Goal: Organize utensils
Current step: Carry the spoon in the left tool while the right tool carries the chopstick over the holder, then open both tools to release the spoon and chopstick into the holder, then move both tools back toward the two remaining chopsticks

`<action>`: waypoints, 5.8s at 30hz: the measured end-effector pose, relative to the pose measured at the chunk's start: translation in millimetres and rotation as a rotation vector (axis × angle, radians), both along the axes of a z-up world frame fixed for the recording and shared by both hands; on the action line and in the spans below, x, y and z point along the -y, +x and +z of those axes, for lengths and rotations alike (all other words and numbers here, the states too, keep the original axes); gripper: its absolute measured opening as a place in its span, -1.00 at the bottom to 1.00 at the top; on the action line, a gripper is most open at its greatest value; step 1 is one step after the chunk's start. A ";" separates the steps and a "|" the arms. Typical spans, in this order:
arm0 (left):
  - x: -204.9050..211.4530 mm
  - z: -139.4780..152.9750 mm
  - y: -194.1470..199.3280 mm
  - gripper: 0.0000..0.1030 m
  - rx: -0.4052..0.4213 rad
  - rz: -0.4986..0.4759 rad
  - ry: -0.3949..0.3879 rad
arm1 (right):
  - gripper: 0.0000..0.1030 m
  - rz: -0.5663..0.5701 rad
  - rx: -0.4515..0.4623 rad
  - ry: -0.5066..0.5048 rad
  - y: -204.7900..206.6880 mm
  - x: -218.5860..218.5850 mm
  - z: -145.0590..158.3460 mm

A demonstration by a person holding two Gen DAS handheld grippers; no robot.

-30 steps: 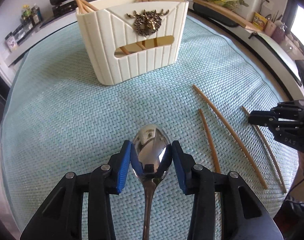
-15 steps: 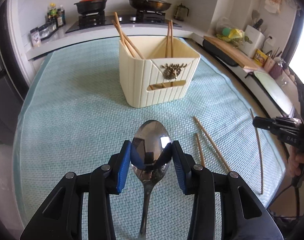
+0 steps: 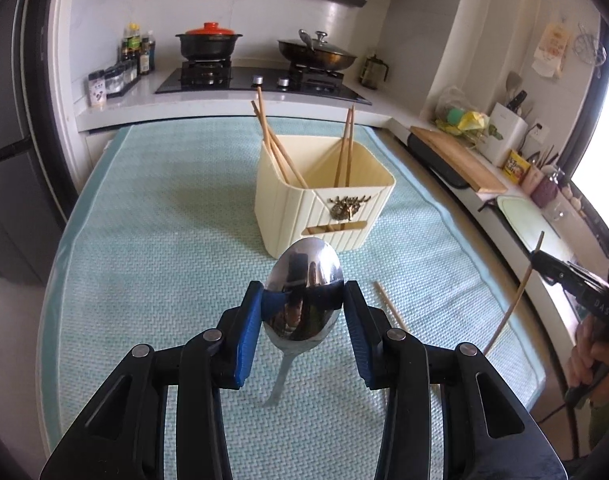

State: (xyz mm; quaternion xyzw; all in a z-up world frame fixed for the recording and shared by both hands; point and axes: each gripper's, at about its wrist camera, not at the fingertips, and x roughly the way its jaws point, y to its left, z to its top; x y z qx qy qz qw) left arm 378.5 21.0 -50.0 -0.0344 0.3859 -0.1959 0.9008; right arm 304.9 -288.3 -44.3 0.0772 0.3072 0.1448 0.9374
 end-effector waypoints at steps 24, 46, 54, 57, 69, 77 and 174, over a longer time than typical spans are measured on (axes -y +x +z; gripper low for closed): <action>-1.6 47.6 -12.0 -0.24 0.067 -0.001 -0.071 | -0.88 0.006 0.142 -0.017 1.7 -6.2 51.2; -3.3 108.7 36.1 -0.24 0.123 0.004 -0.133 | -0.88 0.013 0.257 -0.054 45.2 -9.2 107.8; 15.2 141.5 90.6 -0.24 0.194 0.003 -0.148 | -0.88 0.003 0.350 -0.043 105.6 -20.1 142.0; 25.5 135.8 116.6 -0.24 0.175 0.004 -0.150 | -0.88 0.017 0.355 -0.037 130.6 -28.8 140.6; 60.3 41.7 201.4 -0.24 -0.075 0.004 -0.088 | -0.88 0.155 0.005 -0.067 260.2 -76.0 52.9; 56.4 9.7 227.8 -0.21 -0.153 0.061 -0.070 | -0.82 0.168 -0.160 -0.060 317.5 -83.2 4.4; 152.3 -150.0 28.8 0.81 -0.209 -0.061 0.329 | 0.43 -0.079 -0.224 -0.132 -15.9 21.5 -88.0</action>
